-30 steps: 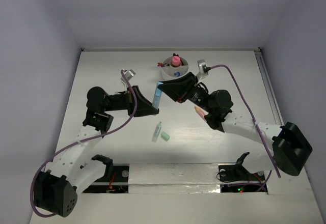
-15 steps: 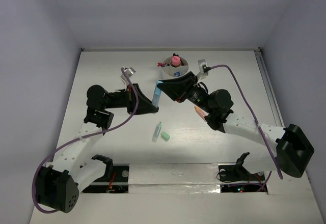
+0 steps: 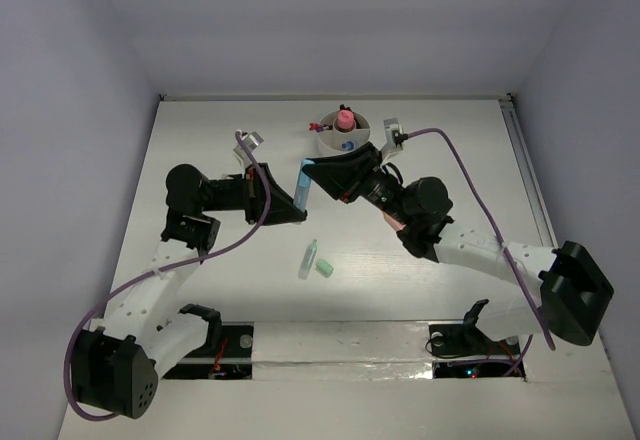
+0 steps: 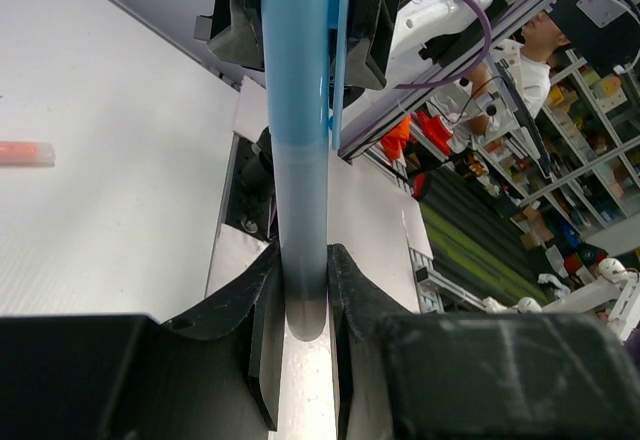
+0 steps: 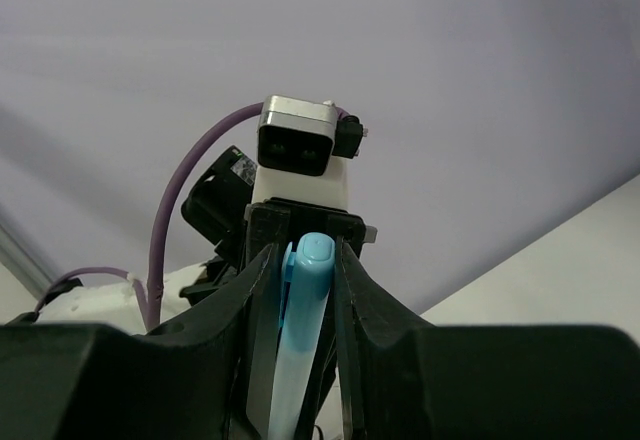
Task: Sort the stationery into containers
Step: Close the pen cap on the pen, then place the pen in the storage box.
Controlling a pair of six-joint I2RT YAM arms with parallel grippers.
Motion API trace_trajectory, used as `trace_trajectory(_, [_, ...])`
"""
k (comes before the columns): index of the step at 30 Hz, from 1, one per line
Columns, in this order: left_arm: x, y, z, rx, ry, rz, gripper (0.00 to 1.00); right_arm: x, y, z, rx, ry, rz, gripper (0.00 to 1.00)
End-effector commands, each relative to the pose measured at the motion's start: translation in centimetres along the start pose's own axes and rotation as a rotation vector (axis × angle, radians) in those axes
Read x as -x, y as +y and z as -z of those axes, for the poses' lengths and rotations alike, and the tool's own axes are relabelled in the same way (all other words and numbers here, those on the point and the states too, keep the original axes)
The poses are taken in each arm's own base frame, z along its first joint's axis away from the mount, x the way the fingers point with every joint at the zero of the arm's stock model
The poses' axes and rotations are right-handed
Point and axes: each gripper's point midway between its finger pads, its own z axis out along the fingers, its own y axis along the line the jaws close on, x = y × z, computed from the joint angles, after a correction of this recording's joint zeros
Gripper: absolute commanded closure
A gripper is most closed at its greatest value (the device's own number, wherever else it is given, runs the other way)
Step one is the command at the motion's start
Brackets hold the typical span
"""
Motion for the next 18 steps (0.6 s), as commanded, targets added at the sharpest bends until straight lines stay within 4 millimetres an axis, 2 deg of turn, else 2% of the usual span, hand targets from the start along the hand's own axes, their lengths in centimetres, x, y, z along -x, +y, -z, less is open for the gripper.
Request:
trace_trajectory(1, [11.5,-5.9,0.7,0.054,-0.437,-0.413,1.00,-19.6,-1.3,9.9,-0.083,0.737,-0.236,1.00])
trace_trajectory(3, [11.1,-5.7,0.8,0.065,-0.431,-0.412,1.00,-18.8,-1.8,9.0,-0.111,0.692,-0.210,1.00])
trace_trajectory(8, [9.1,-3.8,1.0,0.106,-0.398,-0.361,1.00,-17.2,-1.9,6.3,-0.113,0.625,-0.176,1.00])
trace_trajectory(10, [8.1,-2.9,1.0,0.114,-0.380,-0.333,1.00,-17.0,-2.0,5.9,-0.121,0.623,-0.175,0.81])
trace_trajectory(11, [7.7,-3.0,1.1,0.113,-0.375,-0.335,1.00,-16.5,-1.8,5.3,-0.117,0.608,-0.165,0.59])
trace_trajectory(14, [6.5,-1.8,1.2,0.134,-0.357,-0.307,1.00,-15.5,-1.5,4.8,-0.120,0.585,-0.143,0.39])
trace_trajectory(18, [4.9,0.1,1.5,0.185,-0.329,-0.269,1.00,-13.2,-1.4,4.0,-0.136,0.535,-0.080,0.36])
